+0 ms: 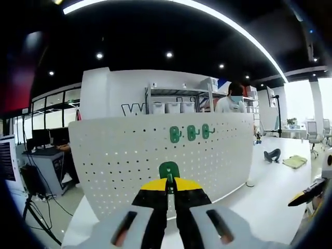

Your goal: Insert the hook assembly into the mounting plate slot until the hook locks in place.

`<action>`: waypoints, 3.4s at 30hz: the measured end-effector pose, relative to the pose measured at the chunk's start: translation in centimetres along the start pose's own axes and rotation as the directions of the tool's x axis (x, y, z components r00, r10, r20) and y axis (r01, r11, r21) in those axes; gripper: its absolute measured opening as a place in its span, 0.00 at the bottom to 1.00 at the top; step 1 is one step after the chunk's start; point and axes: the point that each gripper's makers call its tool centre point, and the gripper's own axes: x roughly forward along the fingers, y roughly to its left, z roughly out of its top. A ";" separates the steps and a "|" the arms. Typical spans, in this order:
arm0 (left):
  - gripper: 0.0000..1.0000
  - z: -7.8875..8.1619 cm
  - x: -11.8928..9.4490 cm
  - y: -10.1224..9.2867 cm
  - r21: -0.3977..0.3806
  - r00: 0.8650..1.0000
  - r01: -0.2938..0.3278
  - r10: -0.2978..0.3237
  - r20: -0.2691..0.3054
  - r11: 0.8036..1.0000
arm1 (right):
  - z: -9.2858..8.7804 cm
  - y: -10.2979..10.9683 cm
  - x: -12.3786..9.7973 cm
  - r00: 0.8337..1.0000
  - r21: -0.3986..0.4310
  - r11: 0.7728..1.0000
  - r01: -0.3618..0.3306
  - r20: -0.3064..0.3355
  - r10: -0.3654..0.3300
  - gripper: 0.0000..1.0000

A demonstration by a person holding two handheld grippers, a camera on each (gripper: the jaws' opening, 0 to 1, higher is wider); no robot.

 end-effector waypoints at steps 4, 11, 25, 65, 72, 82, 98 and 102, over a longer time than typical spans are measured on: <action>0.03 0.1 0.7 0.0 0.013 1.000 0.004 -0.004 -0.002 1.000 | -0.4 -0.1 0.0 1.000 0.007 1.000 0.002 -0.012 -0.001 0.62; 0.03 0.7 1.5 0.2 0.016 1.000 0.007 -0.007 -0.001 1.000 | -0.6 -0.2 0.1 1.000 0.007 1.000 0.012 -0.020 -0.011 0.61; 0.03 2.2 3.3 0.2 0.058 0.999 0.021 -0.023 0.028 0.998 | 0.0 -0.4 0.3 1.000 -0.031 0.999 0.025 -0.009 -0.026 0.67; 0.03 2.6 7.1 1.7 0.043 0.996 -0.082 0.080 0.050 0.996 | -0.2 -1.9 -0.5 0.997 0.005 0.997 0.071 -0.012 -0.071 0.70; 0.03 3.2 8.1 1.9 0.045 0.995 -0.088 0.086 0.054 0.995 | 0.0 -2.2 -0.4 0.997 0.011 0.997 0.071 -0.010 -0.071 0.70; 0.03 4.0 9.6 1.9 0.053 0.995 -0.086 0.083 0.057 0.995 | -0.4 -2.4 -0.5 0.997 0.033 0.997 0.076 -0.011 -0.075 0.69; 0.03 4.4 11.6 2.8 0.064 0.995 -0.090 0.086 0.051 0.994 | -0.8 -3.0 -0.5 0.995 0.056 0.994 0.097 -0.011 -0.096 0.68; 0.03 4.5 12.1 2.8 0.069 0.995 -0.088 0.085 0.053 0.994 | -0.8 -3.3 -0.5 0.995 0.057 0.993 0.104 -0.011 -0.103 0.68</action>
